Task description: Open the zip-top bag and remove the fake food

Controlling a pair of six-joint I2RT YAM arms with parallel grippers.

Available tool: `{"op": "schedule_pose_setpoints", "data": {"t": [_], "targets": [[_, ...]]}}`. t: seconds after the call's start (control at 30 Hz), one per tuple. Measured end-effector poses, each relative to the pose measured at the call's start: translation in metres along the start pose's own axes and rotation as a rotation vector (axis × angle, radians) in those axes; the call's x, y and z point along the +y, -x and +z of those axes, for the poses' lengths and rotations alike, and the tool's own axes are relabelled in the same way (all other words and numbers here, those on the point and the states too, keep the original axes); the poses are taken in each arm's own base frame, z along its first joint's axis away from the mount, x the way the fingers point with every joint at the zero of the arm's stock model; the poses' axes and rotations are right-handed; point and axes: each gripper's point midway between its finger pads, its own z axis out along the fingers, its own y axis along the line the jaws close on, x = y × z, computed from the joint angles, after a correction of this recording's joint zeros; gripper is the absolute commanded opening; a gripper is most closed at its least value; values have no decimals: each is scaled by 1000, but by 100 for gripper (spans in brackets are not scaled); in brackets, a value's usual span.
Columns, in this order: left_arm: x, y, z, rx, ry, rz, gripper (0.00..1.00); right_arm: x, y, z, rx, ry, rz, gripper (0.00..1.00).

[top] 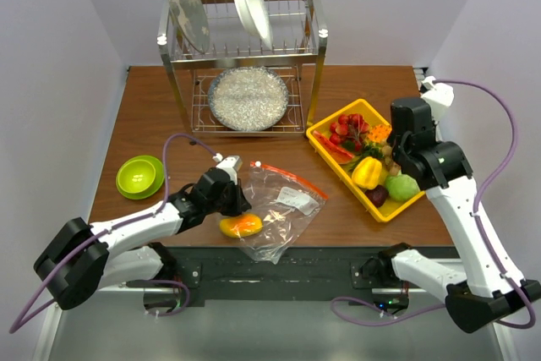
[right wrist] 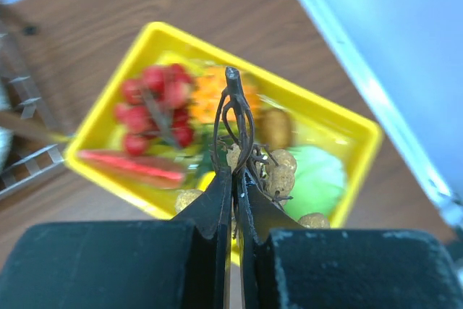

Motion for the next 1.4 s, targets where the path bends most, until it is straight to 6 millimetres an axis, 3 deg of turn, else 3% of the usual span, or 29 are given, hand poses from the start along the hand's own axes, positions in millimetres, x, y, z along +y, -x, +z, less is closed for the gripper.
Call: {"op": "schedule_pose_setpoints", "data": {"t": [0.2, 0.5, 0.63, 0.73, 0.9, 1.17, 1.4], "targets": [[-9, 0, 0, 6, -50, 23, 0, -20, -26, 16, 104, -139, -119, 0], [-13, -1, -1, 17, -75, 29, 0, -25, -84, 81, 343, -261, -279, 1], [-14, -1, -1, 15, -77, 35, 0, -20, -99, 106, 400, -261, -299, 13], [-14, 0, -1, 11, -80, 37, 0, -14, -105, 116, 419, -247, -307, 17], [-16, 2, -1, 4, -85, 37, 0, -7, -114, 127, 449, -235, -327, 34], [-16, 3, -1, 1, -88, 37, 0, -4, -115, 131, 460, -214, -337, 54], [-16, 2, 0, 2, -87, 37, 0, 13, -104, 137, 450, -154, -317, 59]]}}
